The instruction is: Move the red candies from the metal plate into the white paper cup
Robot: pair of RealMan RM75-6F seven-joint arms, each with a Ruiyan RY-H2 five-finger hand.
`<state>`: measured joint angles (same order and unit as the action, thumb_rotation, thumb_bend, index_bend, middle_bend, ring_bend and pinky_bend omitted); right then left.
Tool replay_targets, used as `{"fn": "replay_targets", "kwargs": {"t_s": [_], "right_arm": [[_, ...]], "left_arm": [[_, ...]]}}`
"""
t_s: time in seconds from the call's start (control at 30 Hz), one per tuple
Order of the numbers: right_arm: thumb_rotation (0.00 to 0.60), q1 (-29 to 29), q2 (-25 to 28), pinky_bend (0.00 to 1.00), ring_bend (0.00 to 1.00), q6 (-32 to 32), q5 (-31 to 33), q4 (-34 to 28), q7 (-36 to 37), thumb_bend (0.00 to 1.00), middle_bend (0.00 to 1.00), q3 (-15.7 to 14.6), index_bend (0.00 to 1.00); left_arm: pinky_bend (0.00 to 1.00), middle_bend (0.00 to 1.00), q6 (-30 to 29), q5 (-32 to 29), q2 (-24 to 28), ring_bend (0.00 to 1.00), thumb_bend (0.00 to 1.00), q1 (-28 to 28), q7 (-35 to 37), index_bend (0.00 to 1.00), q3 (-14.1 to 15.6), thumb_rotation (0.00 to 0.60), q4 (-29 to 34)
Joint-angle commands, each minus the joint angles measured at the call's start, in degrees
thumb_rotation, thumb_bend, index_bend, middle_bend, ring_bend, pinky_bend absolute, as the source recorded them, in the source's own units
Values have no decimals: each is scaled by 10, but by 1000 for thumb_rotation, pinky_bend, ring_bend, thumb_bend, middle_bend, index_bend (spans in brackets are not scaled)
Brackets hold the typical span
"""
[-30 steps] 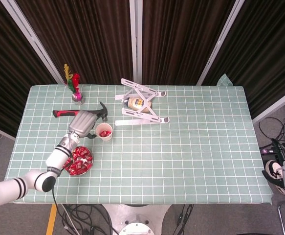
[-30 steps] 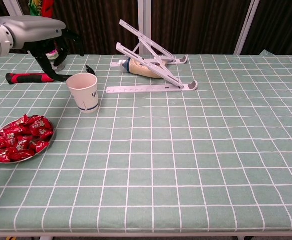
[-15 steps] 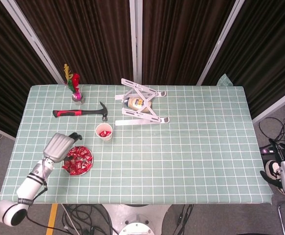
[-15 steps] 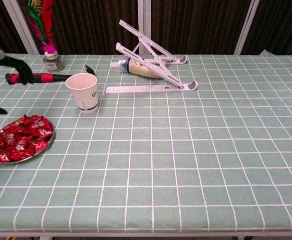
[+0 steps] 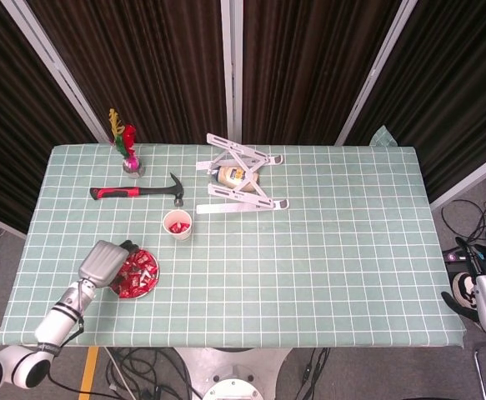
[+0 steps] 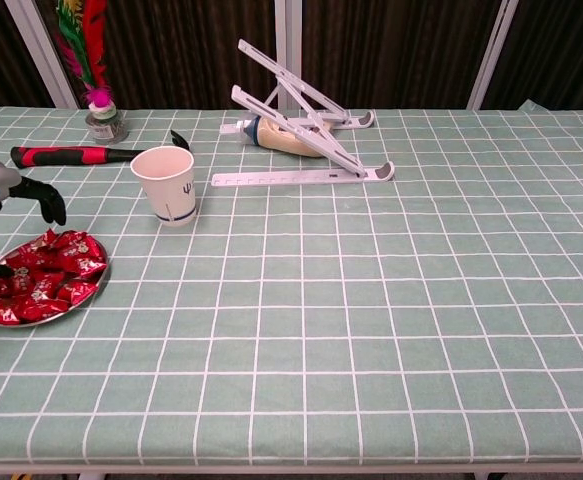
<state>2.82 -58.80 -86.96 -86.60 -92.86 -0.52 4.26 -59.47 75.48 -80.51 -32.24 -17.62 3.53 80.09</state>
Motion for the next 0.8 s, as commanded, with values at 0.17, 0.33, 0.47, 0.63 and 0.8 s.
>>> {"fn": "replay_targets", "kwargs": {"t_s": [0.17,0.33,0.47,0.63,0.8], "right_arm": [[600,0,1,393,146,0,1,-4,-5,101,283,0,84],[600,0,2,396,146,0,3,-7,-8,101,283,1,84],[600,1,2,403,146,2,3,-8,-9,101,283,0,84],[600,1,2,404,146,2,3,-9,-9,101,283,0,84],[600,1,2,405,146,4,5,-8,-8,101,283,0,84]], "left_arm": [[1000,413,31,3,-17,912,220,-9,-16,382,-3,600,-27],[1000,413,46,-7,-20,912,221,-9,-28,382,-5,600,-30],[1000,413,48,-10,-24,912,221,-7,-36,382,-7,600,-35],[1000,415,56,-16,-24,912,221,-6,-37,389,-10,600,-38],[1000,431,63,-15,-34,914,230,-6,-24,420,-13,600,-47]]}}
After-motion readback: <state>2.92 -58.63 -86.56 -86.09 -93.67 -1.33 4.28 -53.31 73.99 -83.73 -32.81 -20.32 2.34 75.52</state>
